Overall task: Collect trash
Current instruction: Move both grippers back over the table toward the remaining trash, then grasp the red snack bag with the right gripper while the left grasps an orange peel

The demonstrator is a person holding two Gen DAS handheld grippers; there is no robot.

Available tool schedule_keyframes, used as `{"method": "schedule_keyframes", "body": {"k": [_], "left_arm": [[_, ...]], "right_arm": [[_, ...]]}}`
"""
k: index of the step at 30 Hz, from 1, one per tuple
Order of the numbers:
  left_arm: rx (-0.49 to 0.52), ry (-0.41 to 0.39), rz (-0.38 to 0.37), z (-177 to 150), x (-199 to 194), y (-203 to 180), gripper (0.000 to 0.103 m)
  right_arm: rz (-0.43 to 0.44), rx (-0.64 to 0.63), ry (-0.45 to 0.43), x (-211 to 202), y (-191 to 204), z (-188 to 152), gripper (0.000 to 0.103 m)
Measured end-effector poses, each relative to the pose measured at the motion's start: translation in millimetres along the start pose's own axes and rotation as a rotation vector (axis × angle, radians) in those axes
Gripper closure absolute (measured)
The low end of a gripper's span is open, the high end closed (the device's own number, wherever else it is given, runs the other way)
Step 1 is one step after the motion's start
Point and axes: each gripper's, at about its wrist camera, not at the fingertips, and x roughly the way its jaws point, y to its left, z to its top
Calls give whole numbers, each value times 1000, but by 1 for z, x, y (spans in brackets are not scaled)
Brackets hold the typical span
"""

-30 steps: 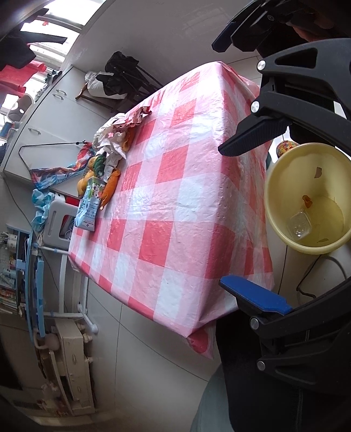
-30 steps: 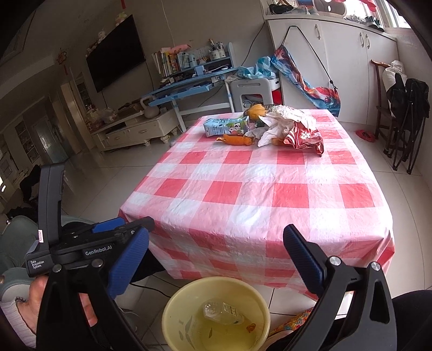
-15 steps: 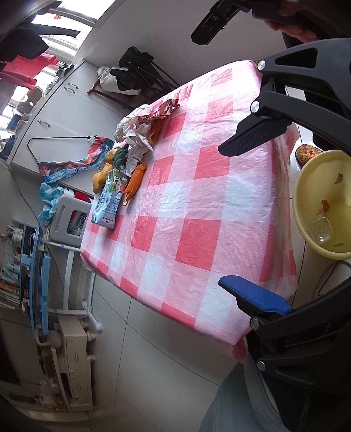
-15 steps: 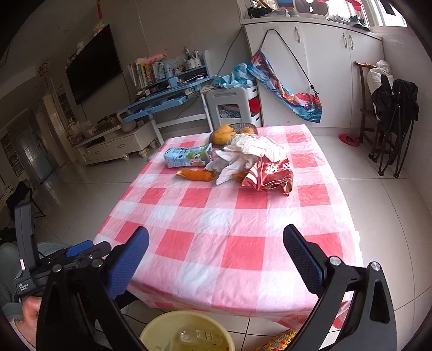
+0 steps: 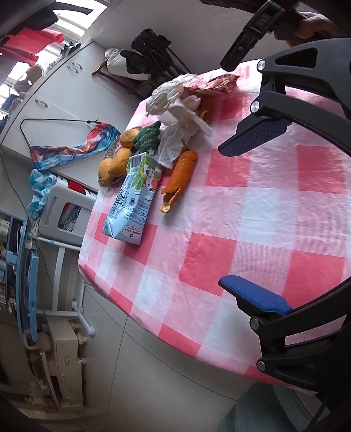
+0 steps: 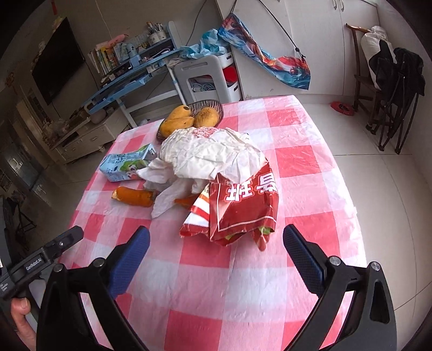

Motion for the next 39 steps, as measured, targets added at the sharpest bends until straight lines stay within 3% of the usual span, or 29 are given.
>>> {"method": "schedule_keyframes", "body": {"k": [6,11,13,14,16,18,24,29,34,35,38,39], "left_arm": [[-34,12,38,36,50,-16,17],[21,55,72,46,86,-40,17],[61,39,82,46,89,-47,29],[76,39,54,45,89,-49,43],[99,26,50,43,83,-49,54],[119,33,29,41,75,-46,79],[144,93,-63,17,45,-18,96],[171,108,-88,-12,15,0,96],[225,96,-84,-16,1,-1,94],[243,91,-81,-14,0,-4,89],[299,40,-64,-4,-1,-14,58],[320,24,-60,-1,0,-18,53]], "right_arm": [[20,47,37,28,-13,12,8],[24,37,58,38,-14,15,17],[30,40,62,38,-15,15,20],[37,42,63,37,-15,15,25],[49,49,70,35,-16,14,33],[71,60,81,34,-17,11,45],[149,76,109,22,-7,-6,55],[213,78,118,2,10,-27,56],[206,63,115,-23,13,-43,56],[194,60,115,-27,12,-45,56],[145,39,129,-28,10,-49,56],[127,29,131,-26,10,-49,55]]}}
